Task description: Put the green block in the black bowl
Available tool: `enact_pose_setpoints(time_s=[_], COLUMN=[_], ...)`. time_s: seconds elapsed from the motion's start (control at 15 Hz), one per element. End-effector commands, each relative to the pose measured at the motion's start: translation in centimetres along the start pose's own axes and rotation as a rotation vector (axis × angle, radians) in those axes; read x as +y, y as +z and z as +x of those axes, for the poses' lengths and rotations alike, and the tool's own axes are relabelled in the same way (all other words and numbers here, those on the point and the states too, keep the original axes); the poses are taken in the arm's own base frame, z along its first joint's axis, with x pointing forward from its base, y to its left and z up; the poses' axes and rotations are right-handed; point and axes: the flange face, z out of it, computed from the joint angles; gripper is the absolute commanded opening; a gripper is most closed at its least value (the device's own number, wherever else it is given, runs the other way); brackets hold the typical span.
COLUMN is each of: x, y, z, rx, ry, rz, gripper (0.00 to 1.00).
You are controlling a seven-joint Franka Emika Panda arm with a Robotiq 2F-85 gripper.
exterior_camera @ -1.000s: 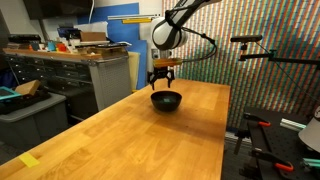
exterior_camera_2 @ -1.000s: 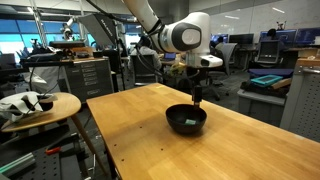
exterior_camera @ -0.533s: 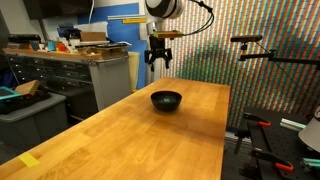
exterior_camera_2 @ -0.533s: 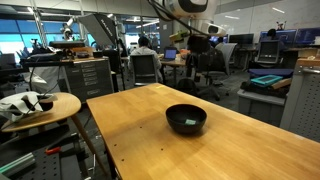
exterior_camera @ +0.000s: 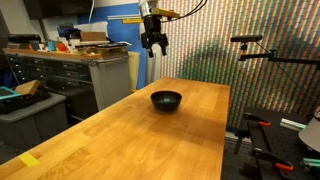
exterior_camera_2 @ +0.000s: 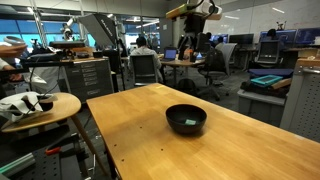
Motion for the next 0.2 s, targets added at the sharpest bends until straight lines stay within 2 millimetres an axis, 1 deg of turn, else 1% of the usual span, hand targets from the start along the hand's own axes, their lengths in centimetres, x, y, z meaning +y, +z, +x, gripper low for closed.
enact_pose_setpoints(time_s=[0.0, 0.13], x=[0.08, 0.17], y=[0.17, 0.51], z=[-0.01, 0.01], rx=[-0.006, -0.012], ry=[0.001, 0.002], rz=[-0.001, -0.002], gripper=[1.00, 1.00])
